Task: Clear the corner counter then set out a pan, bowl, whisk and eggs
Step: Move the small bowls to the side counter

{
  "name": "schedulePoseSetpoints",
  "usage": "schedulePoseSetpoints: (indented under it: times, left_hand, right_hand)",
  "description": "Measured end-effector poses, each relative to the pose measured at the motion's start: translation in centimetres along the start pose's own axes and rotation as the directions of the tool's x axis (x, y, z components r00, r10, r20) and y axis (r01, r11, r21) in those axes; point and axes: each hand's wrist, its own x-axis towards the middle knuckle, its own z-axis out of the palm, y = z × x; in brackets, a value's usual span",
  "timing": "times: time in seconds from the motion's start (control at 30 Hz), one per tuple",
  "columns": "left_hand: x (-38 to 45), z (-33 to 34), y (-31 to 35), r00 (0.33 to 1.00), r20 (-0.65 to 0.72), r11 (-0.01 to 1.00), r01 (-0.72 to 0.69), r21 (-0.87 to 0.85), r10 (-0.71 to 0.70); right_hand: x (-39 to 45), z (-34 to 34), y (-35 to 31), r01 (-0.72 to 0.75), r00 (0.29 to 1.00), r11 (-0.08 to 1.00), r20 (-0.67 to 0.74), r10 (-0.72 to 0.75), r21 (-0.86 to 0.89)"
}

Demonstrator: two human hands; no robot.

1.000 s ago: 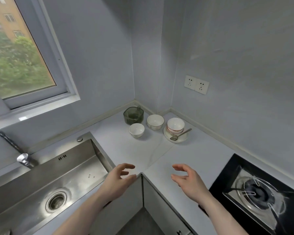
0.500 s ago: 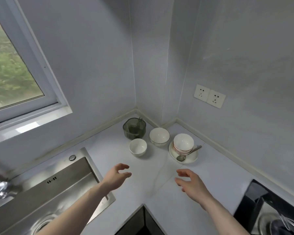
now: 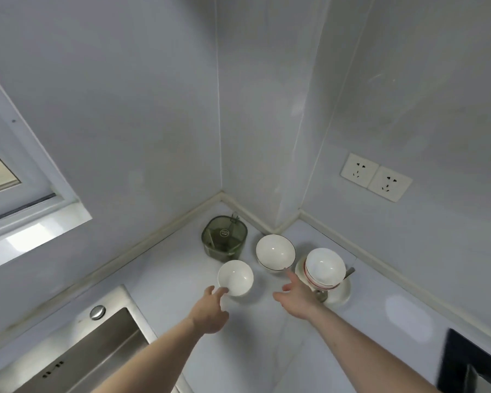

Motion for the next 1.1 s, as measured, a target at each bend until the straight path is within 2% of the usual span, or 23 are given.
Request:
schedulePoseSetpoints:
  times: [0.13,0.3,0.5,0.67,0.9,1.1]
  left_hand:
    - [1.9,0.0,-0.5,0.996,-0.059,0.996,-0.066,0.055,0.069]
    - [3.8,0.7,-1.8,0.974,-0.215,0.997,-0.077,-0.017,0.072]
    - [2.5,1.8,-5.3,0.957,-0.282,0.996,-0.081,-0.032,0.069]
    - [1.4,1.9,-7.0,0.955,-0.291,0.995,-0.077,-0.064,0.055]
    - [-0.3,2.1,-9.1,0.951,-0.301,0.994,-0.092,-0.062,0.069]
    - [-1.9,2.3,-10.2,0.947,-0.318,0.996,-0.062,-0.064,0.038]
  right_hand:
    - [3.2,0.9,-2.2,-0.059,0.998,0.996,-0.001,0.059,-0.069]
    - [6.9,1.6,-2.9,-0.101,0.995,0.973,0.000,0.104,-0.208]
    - [8.3,2.4,-1.7,-0.105,0.994,0.947,-0.062,0.090,-0.303]
    - [8.1,3.4,-1.5,-0.138,0.977,0.959,-0.192,0.092,-0.247]
    - [6.7,5.2,0.6,-0.156,0.918,0.979,-0.385,0.095,-0.131]
    - [5.4,6.7,1.5,-0.177,0.857,0.982,-0.480,0.187,0.067]
